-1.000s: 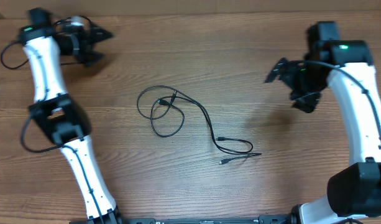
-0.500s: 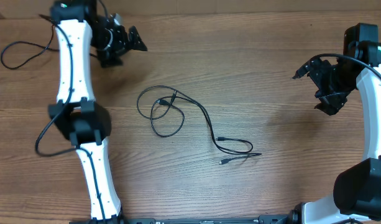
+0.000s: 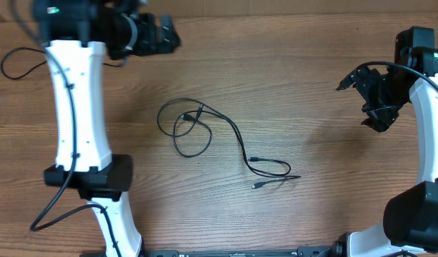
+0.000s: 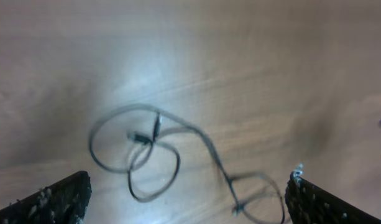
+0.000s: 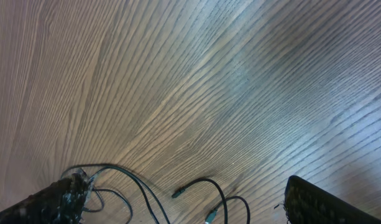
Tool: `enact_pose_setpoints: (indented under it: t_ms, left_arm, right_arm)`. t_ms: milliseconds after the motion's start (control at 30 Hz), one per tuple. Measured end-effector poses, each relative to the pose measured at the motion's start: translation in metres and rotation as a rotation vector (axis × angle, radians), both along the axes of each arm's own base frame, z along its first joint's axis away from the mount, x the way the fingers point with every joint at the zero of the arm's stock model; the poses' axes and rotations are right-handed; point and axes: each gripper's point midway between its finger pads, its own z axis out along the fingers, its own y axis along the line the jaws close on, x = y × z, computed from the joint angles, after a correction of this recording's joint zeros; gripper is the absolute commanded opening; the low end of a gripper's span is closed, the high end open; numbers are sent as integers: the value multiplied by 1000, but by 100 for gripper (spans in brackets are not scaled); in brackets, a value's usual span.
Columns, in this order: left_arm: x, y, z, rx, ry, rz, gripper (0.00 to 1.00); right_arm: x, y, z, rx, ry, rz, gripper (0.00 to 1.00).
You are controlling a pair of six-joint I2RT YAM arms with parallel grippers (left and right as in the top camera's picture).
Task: Untangle cables
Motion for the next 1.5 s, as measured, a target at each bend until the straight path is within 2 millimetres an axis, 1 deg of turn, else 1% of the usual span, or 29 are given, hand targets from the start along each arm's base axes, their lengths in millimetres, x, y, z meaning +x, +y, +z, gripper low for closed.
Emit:
enact_pose_setpoints:
  t_ms: [133, 233, 300, 333, 433, 600, 733, 833, 867, 933, 967, 1000, 1033, 1067, 1100, 1133, 1233, 1333, 1433, 1500]
  left_arm:
    - [-12, -20, -45, 70, 144, -48, 100]
    - [-25, -21, -81, 131, 263, -62, 100]
    - [-33, -15, -105, 174, 339, -61, 78]
    - [-36, -12, -116, 197, 369, -66, 73]
    - [-36, -7, -149, 236, 410, -73, 73]
    - [-28, -6, -192, 253, 411, -77, 73]
    - [-27, -15, -222, 228, 403, -95, 73]
    - [-32, -24, -244, 213, 407, -117, 67]
    - [-35, -26, -250, 211, 411, -127, 66]
    - [-38, -32, -261, 207, 409, -142, 60]
    - [-39, -33, -265, 205, 407, -145, 56]
    - [-40, -35, -269, 204, 404, -150, 49]
    - [-40, -35, -272, 203, 402, -150, 38]
    - [-41, -36, -274, 201, 401, -154, 21]
    - [-42, -37, -275, 202, 402, -155, 7]
    - [-42, -37, -276, 200, 402, -157, 4]
    - [-44, -38, -275, 191, 411, -158, 4]
    - [-53, -41, -265, 171, 458, -165, 4]
    - [-49, -51, -237, 116, 463, -175, 4]
    - [-42, -61, -208, 64, 441, -186, 4]
  right_arm:
    - [0, 0, 0, 0, -1, 0, 100]
    - [0, 0, 0, -1, -1, 0, 100]
    - [0, 0, 0, 0, -1, -1, 100]
    - [0, 0, 0, 0, -1, 0, 100]
    - [0, 0, 0, 0, 0, 0, 100]
    - [0, 0, 0, -1, -1, 0, 100]
    - [0, 0, 0, -1, -1, 0, 100]
    - [0, 0, 0, -1, -1, 0, 100]
    - [0, 0, 0, 0, 0, 0, 100]
    - [0, 0, 0, -1, -1, 0, 100]
    - [0, 0, 0, 0, -1, 0, 100]
    - [0, 0, 0, -1, -1, 0, 100]
    - [0, 0, 0, -1, -1, 0, 100]
    - [0, 0, 0, 0, 0, 0, 100]
    - [0, 0, 0, 0, -1, 0, 100]
    - [0, 0, 0, 0, -1, 0, 100]
    - [0, 0, 0, -1, -1, 0, 100]
    - [0, 0, 0, 0, -1, 0, 100]
    - [0, 0, 0, 0, -1, 0, 100]
    - [0, 0, 0, 0, 0, 0, 100]
